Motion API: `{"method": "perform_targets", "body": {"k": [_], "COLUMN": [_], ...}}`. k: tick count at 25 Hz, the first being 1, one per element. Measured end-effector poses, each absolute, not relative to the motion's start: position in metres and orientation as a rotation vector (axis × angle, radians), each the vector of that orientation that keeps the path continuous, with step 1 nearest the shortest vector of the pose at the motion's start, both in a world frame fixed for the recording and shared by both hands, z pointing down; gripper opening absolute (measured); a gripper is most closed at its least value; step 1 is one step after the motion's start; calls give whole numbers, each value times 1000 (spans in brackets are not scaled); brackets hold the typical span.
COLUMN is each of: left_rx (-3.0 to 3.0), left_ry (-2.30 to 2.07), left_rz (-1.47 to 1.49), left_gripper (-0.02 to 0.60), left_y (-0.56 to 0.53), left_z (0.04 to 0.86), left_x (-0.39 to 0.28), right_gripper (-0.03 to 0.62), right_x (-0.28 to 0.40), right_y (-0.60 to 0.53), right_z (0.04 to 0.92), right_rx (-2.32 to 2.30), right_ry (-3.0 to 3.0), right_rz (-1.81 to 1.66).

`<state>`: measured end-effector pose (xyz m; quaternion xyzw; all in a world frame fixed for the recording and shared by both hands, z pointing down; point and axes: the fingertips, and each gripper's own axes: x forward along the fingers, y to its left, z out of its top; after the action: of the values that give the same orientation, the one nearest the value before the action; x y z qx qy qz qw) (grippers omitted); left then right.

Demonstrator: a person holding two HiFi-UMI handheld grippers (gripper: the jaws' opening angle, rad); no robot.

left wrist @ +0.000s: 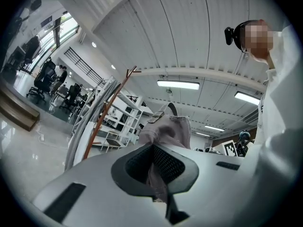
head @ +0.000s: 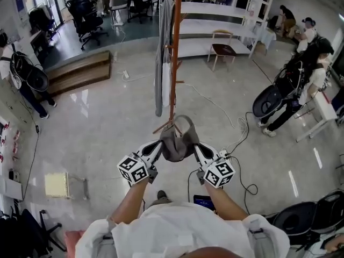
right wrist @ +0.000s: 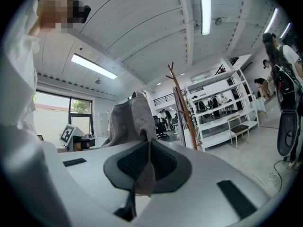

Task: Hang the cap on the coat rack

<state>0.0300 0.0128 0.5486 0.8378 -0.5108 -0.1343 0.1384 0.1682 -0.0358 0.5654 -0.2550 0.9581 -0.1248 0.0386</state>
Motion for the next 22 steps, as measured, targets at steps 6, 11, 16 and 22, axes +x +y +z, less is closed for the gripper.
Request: {"method": "perform_targets", "body": {"k": [6, 11, 16, 22], "left_rx": [2459, 2468, 2464, 2467], "left_ry": [-1468, -1480, -1492, -1500], "left_rz": [-387, -361, -373, -371], "left_gripper": [17, 17, 17, 17], "left_y": [-27, -48, -79, -129], "left_z": [536, 528, 512, 489], "left_x": [-37, -81, -104, -142], "right_gripper": [29, 29, 29, 29], "right_x": [101, 57, 35, -3], "right_y": [-78, -96, -122, -169], "right_z": [554, 547, 531, 509], "right_rx": [-783, -770, -770, -779], "right_ry": [2921, 2916, 2933, 2930], "right_rz": [-353, -329, -311, -292]}}
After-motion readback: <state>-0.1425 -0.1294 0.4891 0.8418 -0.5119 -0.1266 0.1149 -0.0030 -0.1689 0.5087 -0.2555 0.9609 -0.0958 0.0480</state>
